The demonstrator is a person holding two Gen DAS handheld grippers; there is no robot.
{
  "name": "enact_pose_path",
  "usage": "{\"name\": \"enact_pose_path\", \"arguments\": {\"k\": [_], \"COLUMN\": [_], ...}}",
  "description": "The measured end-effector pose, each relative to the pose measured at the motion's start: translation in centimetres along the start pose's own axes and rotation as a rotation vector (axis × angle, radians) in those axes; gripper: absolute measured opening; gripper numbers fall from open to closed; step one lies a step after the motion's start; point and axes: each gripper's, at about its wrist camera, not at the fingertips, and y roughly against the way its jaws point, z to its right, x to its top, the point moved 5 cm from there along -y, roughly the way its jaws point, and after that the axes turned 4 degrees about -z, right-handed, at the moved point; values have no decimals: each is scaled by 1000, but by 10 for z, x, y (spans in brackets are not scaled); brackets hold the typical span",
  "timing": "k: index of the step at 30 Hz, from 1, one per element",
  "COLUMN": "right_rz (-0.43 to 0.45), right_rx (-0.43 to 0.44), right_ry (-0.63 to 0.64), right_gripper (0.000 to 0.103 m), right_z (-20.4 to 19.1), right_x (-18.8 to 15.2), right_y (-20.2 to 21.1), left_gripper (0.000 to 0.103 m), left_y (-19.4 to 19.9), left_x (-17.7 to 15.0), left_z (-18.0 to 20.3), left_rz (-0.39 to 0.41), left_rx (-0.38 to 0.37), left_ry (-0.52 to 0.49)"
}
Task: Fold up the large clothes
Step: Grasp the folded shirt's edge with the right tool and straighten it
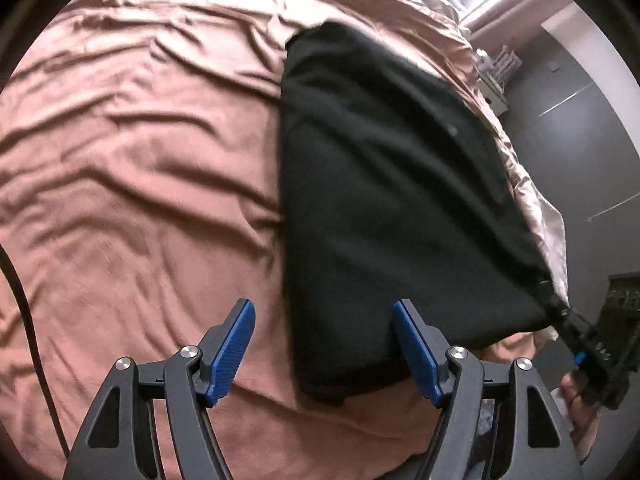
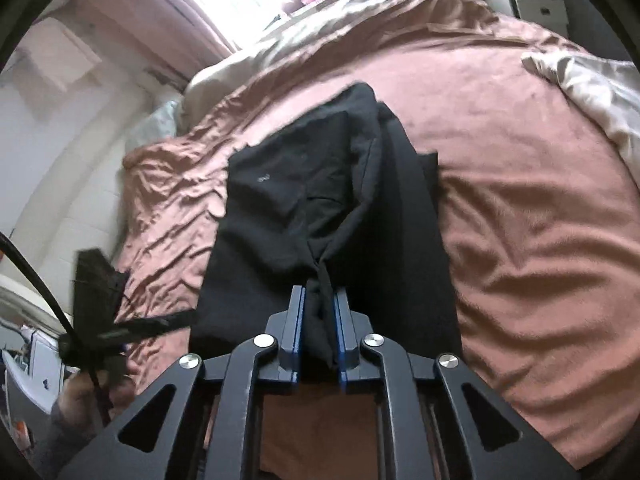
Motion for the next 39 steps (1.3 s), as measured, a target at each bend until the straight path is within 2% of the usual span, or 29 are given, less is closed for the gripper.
{"name": "enact_pose_path", "arguments": {"k": [4,9,16,18,25,26,28,29,31,35,39], "right_rz": [21,27,15,20,26,29,39,48,52,-52,-170], "right_rx": [4,0,-7,0,-22,-22,-66,-86,-97,-100,-24], "right_ry": [-24,-86,-151,-162,-69,-60,-26,-8,15,-30,-65], "right_gripper": [8,8,8,8,12,17,47,70,74,74,74], "right_z": [13,42,69,67,38,35,32,31,27,39,39], "right_x": [-6,-26,-55,-55,-38,-35,-31,-28,-22,-15,-8], "right_y": [5,7,-9,-9,9,11,15,18,19,-6,-40], "left_gripper": [73,73,73,73,73,73,73,73,73,73,73], "left_y": [-3,-6,-37,-41,-21,-19,-19,-20,-21,-19,-19], "left_x": [-1,-3,-13,-15,-7,-6,-7,-7,-10,-12,-13], "left_z": [12,32,39,37,35,33,27,26,27,30,25], "left_rz": [4,0,-52,-57,-9,-5,-1,1,0,15,27], "left_rx": [-18,-5,-28,-36,-42,-49,-59,-62,-58,-53,-84], "left_ry": [-33,-125,-135,-121,-136,-125,-104,-97,-92,-88,-44]}}
